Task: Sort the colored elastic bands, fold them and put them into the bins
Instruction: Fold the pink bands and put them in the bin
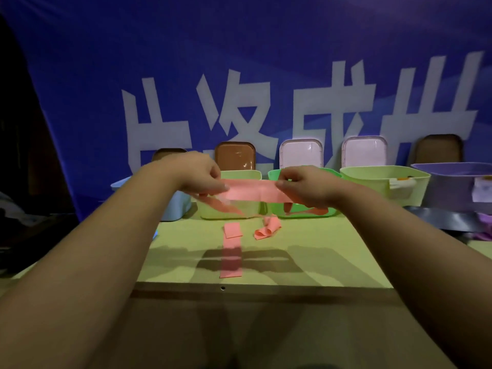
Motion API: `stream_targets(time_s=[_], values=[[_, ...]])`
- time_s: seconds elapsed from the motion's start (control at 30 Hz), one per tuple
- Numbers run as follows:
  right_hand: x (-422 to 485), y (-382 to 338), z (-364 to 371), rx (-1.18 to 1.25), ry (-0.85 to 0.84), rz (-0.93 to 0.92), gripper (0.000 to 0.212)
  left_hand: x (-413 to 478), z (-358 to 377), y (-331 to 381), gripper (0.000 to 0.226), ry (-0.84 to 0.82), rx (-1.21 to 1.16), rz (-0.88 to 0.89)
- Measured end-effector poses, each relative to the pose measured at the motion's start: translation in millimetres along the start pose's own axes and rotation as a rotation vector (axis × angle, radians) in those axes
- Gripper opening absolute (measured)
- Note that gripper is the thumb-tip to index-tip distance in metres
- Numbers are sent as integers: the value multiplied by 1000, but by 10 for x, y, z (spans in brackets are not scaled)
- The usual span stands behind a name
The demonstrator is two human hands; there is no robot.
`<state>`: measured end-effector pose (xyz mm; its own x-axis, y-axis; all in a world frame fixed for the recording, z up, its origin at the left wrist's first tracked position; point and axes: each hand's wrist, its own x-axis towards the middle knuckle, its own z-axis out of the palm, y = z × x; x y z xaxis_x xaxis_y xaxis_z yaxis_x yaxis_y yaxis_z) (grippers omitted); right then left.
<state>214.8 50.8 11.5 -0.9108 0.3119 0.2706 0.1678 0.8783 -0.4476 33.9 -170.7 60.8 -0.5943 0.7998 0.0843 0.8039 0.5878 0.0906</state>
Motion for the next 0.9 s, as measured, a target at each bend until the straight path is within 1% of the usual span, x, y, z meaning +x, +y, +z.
stream_targets(time_s=[0.07,0.13,0.2,0.27,0.33,0.4,0.47,0.5,0.53,0.6,0.67,0.7,0.77,0.9], values=[[-85,-88,-60,205,-5,-7,26,-70,-70,52,40,-6,-60,29],[-174,-160,-116,414,-42,-23,25,-144,-102,75,44,-12,-172,59],[-264,-233,-156,537,-65,-45,24,-211,-101,69,48,-6,-257,97],[-328,-300,-164,652,-68,-50,24,-282,-77,59,45,-13,-353,138],[-381,-361,-157,820,-74,-37,26,-338,-41,33,43,-40,-446,155],[-415,-409,-150,932,-76,-35,19,-373,15,5,46,-69,-456,137],[-417,-444,-118,937,-66,-56,17,-407,73,41,44,-46,-422,118],[-403,-459,-95,923,-45,-51,17,-417,84,82,42,0,-422,110],[-385,-477,-71,904,-16,-32,18,-430,83,133,36,63,-456,101],[-351,-516,-20,855,50,14,20,-444,51,226,19,145,-657,76],[-333,-544,25,818,93,45,21,-484,-1,304,23,118,-849,55],[-323,-551,45,813,107,54,22,-499,-18,332,23,100,-885,47],[-310,-558,84,815,136,71,22,-516,-25,383,21,88,-909,26],[-311,-559,143,853,160,84,22,-465,12,424,27,155,-953,-1]])
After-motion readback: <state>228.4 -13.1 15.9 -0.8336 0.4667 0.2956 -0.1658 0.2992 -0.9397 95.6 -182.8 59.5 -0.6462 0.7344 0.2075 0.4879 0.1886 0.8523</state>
